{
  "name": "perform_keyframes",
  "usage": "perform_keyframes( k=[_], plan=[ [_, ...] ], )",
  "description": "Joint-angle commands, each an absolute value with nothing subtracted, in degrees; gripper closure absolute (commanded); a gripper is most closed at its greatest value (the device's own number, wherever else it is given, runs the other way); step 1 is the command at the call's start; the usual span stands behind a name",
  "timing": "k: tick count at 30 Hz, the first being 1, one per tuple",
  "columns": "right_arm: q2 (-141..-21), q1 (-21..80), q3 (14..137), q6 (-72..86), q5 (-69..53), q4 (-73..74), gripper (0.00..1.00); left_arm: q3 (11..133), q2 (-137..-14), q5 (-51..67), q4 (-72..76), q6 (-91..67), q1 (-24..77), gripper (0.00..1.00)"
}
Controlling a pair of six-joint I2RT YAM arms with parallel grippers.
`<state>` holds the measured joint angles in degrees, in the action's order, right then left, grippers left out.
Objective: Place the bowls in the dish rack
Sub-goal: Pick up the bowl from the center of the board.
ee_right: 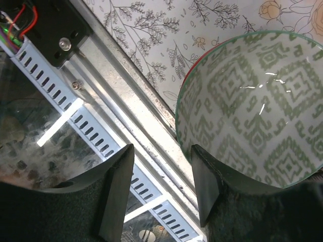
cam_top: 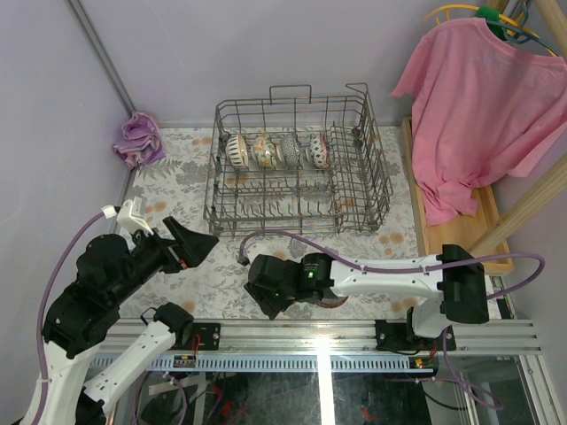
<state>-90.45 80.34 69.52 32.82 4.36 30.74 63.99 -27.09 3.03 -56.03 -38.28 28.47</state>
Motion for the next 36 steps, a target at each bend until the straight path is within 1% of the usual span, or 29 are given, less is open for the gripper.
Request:
perform_keyframes(
  k=[1, 9, 13, 15, 17, 22, 25, 29, 32, 36],
  plan=[
    [-92.1, 80.8, 72.9, 31.3, 7.3, 30.7, 0.45, 65.3, -26.4, 2.0, -56.8, -38.0, 28.6, 0.0],
    [-96.2, 80.7, 74.3, 29.6, 8.3, 30.8, 0.52, 65.7, -26.3, 1.9, -57.4, -37.7, 28.5, 0.0],
    [-97.9, 80.4, 75.2, 29.0, 8.3, 31.1, 0.68, 66.0, -26.7, 2.0, -57.4, -37.6, 28.6, 0.0],
    [-98.0, 80.3, 75.3, 28.9, 8.0, 31.1, 0.73, 66.2, -27.0, 2.0, -57.4, -37.4, 28.6, 0.0],
    [-97.8, 80.3, 75.5, 28.7, 8.0, 31.1, 0.75, 66.2, -27.1, 1.9, -57.4, -37.4, 28.6, 0.0],
    [-97.1, 79.8, 75.7, 28.3, 8.3, 31.6, 0.84, 65.8, -27.5, 2.3, -56.6, -37.4, 28.6, 0.0],
    [-96.3, 79.5, 75.9, 28.2, 8.8, 31.8, 0.88, 65.8, -27.7, 2.4, -56.5, -37.4, 28.6, 0.0],
    [-94.7, 79.2, 75.9, 28.3, 8.8, 31.7, 0.89, 65.8, -28.1, 2.4, -56.3, -37.3, 28.6, 0.0],
    [-92.8, 78.9, 75.8, 28.4, 9.3, 31.7, 0.97, 65.5, -28.2, 2.6, -55.8, -37.4, 28.6, 0.0],
    [-90.5, 77.9, 74.9, 28.9, 9.4, 31.4, 0.99, 64.8, -28.1, 2.7, -55.7, -37.6, 28.6, 0.0]
  ],
)
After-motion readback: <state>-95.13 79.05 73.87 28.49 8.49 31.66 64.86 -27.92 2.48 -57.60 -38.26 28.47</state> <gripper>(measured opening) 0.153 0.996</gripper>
